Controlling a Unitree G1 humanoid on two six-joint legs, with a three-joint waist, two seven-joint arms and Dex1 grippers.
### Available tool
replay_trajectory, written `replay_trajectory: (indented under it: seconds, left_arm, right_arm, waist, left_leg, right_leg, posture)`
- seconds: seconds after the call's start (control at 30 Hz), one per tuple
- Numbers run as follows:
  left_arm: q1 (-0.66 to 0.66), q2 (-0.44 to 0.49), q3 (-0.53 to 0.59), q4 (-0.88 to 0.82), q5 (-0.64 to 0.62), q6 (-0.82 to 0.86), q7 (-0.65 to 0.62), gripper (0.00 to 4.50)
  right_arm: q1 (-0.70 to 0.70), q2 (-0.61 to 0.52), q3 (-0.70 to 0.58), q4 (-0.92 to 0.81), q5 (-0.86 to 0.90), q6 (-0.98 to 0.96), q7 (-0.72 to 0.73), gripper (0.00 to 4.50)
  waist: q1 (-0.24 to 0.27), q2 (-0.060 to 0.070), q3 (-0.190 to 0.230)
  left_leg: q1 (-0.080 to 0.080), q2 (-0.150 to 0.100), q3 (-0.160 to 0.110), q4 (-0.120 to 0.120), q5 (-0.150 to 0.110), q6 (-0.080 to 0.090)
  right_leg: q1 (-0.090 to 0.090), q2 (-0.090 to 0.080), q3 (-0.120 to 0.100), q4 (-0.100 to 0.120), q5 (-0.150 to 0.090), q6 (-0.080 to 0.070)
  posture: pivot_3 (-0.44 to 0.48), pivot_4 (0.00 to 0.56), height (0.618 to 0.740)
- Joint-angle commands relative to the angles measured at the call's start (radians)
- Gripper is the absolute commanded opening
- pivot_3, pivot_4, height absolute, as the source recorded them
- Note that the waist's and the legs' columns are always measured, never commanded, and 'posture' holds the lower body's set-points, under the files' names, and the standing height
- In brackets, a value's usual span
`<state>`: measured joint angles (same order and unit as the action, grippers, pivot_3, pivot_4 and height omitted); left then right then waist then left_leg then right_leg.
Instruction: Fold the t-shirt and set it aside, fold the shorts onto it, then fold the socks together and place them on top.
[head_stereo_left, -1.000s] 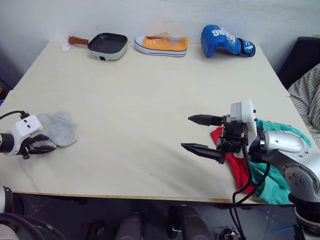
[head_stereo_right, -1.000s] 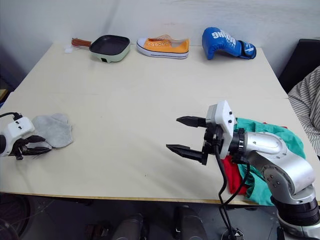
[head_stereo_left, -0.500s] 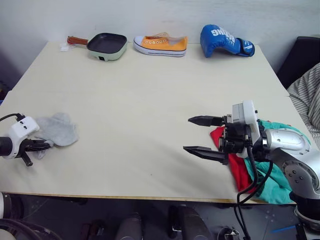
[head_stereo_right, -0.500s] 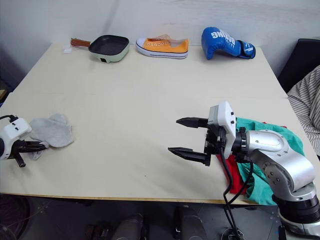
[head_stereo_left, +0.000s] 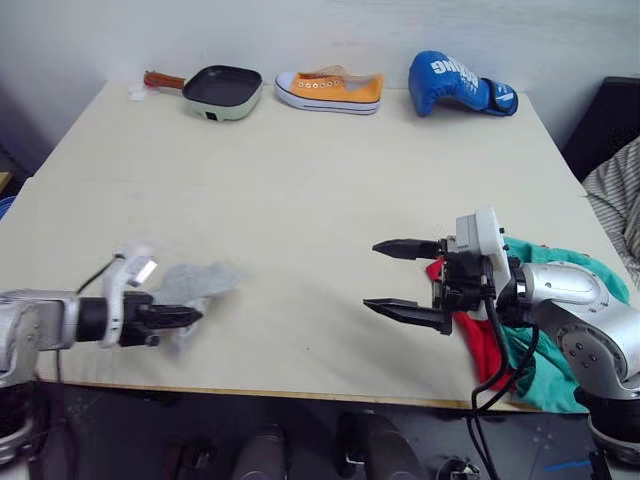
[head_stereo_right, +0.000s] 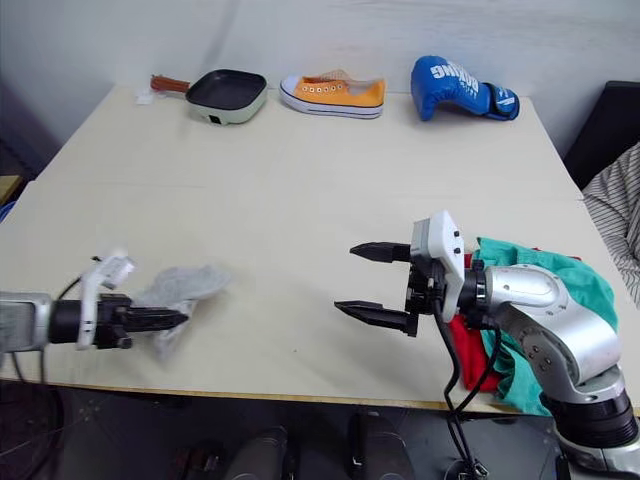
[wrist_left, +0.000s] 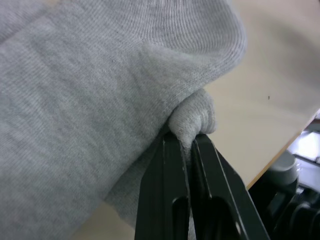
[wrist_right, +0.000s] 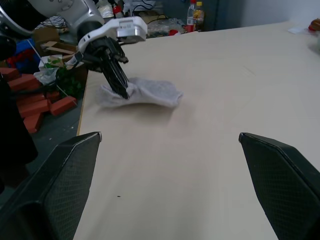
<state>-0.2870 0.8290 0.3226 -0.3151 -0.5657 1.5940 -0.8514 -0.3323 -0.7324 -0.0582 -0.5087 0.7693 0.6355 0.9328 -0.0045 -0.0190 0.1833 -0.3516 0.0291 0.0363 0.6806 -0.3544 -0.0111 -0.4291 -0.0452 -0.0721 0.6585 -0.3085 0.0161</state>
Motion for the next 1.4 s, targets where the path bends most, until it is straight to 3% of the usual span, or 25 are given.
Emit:
replay_trajectory:
  seconds: [0.03, 0.3, 0.47, 0.5, 0.57, 0.67, 0.77, 0.87, 0.93, 1.0, 1.07, 1.17, 1.27, 1.4]
  left_arm:
    - [-0.084, -0.11, 0.012, -0.018, -0.144, 0.02, 0.268, 0.01]
    - [-0.279, -0.429, 0.063, 0.164, -0.483, 0.02, 1.016, 0.01]
    - [-0.337, -0.538, 0.065, 0.25, -0.754, 0.02, 1.365, 0.01]
    - [-0.349, -0.544, 0.058, 0.266, -0.804, 0.02, 1.41, 0.49]
    - [-0.377, -0.533, 0.052, 0.303, -0.889, 0.02, 1.484, 0.96]
    - [-0.422, -0.445, 0.021, 0.363, -1.04, 0.006, 1.516, 1.96]
    - [-0.463, -0.27, -0.03, 0.368, -1.167, 0.009, 1.342, 2.04]
    - [-0.463, -0.069, -0.055, 0.285, -1.099, 0.02, 1.016, 2.04]
    - [-0.414, 0.084, -0.109, 0.218, -0.905, -0.071, 0.707, 2.04]
    - [-0.36, 0.235, -0.253, 0.247, -0.624, -0.339, 0.365, 2.04]
    - [-0.338, 0.327, -0.405, 0.313, -0.373, -0.605, 0.092, 2.04]
    - [-0.372, 0.346, -0.57, 0.443, -0.104, -0.859, -0.149, 2.04]
    - [-0.437, 0.274, -0.629, 0.607, 0.065, -1.043, -0.257, 2.04]
    - [-0.488, 0.195, -0.669, 0.775, 0.243, -1.249, -0.356, 2.04]
  right_arm:
    - [0.017, 0.005, -0.009, -0.041, 0.001, -0.019, -0.006, 4.5]
    - [0.035, 0.003, -0.001, -0.057, -0.017, -0.028, -0.023, 4.5]
    - [0.037, 0.004, 0.004, -0.069, -0.027, -0.026, -0.039, 4.5]
    - [0.037, 0.003, 0.007, -0.072, -0.034, -0.029, -0.043, 4.5]
    - [0.033, 0.003, 0.012, -0.072, -0.046, -0.031, -0.05, 4.5]
    - [0.03, 0.017, 0.015, -0.061, -0.062, -0.029, -0.073, 4.5]
    - [0.029, 0.029, 0.026, -0.046, -0.073, -0.015, -0.092, 4.5]
    - [0.017, 0.046, 0.053, -0.025, -0.074, 0.021, -0.108, 4.5]
    - [-0.002, 0.065, 0.089, -0.006, -0.069, 0.061, -0.125, 4.5]
    - [-0.025, 0.092, 0.143, 0.018, -0.074, 0.095, -0.129, 4.5]
    - [-0.055, 0.131, 0.196, 0.057, -0.089, 0.131, -0.145, 4.5]
    - [-0.111, 0.198, 0.266, 0.137, -0.133, 0.162, -0.178, 4.5]
    - [-0.162, 0.25, 0.33, 0.218, -0.192, 0.161, -0.187, 4.5]
    - [-0.216, 0.289, 0.445, 0.302, -0.322, 0.078, -0.161, 4.5]
  waist:
    - [0.004, 0.0, 0.0]
    - [0.009, -0.001, 0.0]
    - [0.014, -0.001, 0.0]
    - [0.016, -0.001, 0.0]
    - [0.018, -0.001, 0.001]
    - [0.019, -0.002, 0.001]
    - [0.012, -0.004, 0.002]
    - [0.004, -0.004, 0.002]
    - [-0.002, -0.004, 0.002]
    - [-0.003, -0.003, 0.003]
    - [0.0, -0.001, 0.004]
    - [0.005, -0.001, 0.004]
    - [0.01, -0.002, 0.004]
    - [0.004, -0.002, 0.003]
  left_leg:
    - [0.0, 0.0, 0.0, 0.0, 0.0, 0.0]
    - [0.0, -0.001, 0.0, 0.001, 0.003, -0.005]
    - [0.0, -0.001, 0.0, 0.001, 0.004, -0.009]
    - [0.0, -0.001, 0.0, 0.001, 0.005, -0.009]
    - [0.0, -0.001, 0.0, 0.001, 0.005, -0.01]
    - [0.0, -0.002, 0.0, 0.001, 0.007, -0.012]
    - [0.0, -0.001, 0.0, 0.001, 0.007, -0.014]
    - [0.0, -0.001, 0.0, 0.001, 0.008, -0.017]
    - [0.001, -0.001, 0.001, 0.0, 0.008, -0.018]
    - [0.001, -0.001, 0.002, 0.0, 0.008, -0.018]
    - [0.004, -0.001, 0.003, -0.003, 0.009, -0.02]
    - [0.007, 0.0, 0.003, -0.006, 0.01, -0.021]
    - [0.005, -0.001, 0.002, -0.007, 0.01, -0.018]
    - [-0.014, -0.001, 0.003, 0.002, 0.008, -0.012]
  right_leg:
    - [0.0, 0.0, 0.0, 0.0, 0.0, 0.0]
    - [0.0, 0.0, 0.001, -0.001, 0.002, 0.003]
    - [0.0, 0.0, 0.0, -0.001, 0.002, 0.003]
    - [0.0, 0.0, 0.0, -0.001, 0.002, 0.003]
    - [0.0, 0.0, 0.0, -0.001, 0.002, 0.003]
    - [0.0, 0.0, 0.0, 0.0, 0.002, 0.003]
    - [0.0, 0.001, 0.001, 0.0, 0.002, 0.003]
    - [-0.002, 0.002, 0.001, 0.0, 0.001, 0.002]
    - [-0.001, 0.003, 0.001, 0.0, 0.001, 0.001]
    - [-0.002, 0.003, 0.002, 0.0, 0.0, -0.001]
    - [-0.001, 0.004, 0.002, 0.001, -0.001, -0.003]
    - [0.001, 0.005, 0.002, 0.001, -0.002, -0.004]
    - [-0.001, 0.005, 0.002, 0.0, -0.002, -0.004]
    - [-0.018, 0.004, 0.002, 0.004, -0.001, -0.002]
  posture:
    - [0.0, 0.15, 0.74]
    - [0.0, 0.15, 0.74]
    - [0.0, 0.15, 0.74]
    - [0.0, 0.15, 0.74]
    - [0.0, 0.15, 0.74]
    - [0.0, 0.15, 0.74]
    - [0.0, 0.15, 0.74]
    - [0.0, 0.15, 0.74]
    - [0.0, 0.15, 0.74]
    - [0.0, 0.15, 0.74]
    - [0.0, 0.15, 0.74]
    - [0.0, 0.15, 0.74]
    - [0.0, 0.15, 0.74]
    - [0.0, 0.15, 0.74]
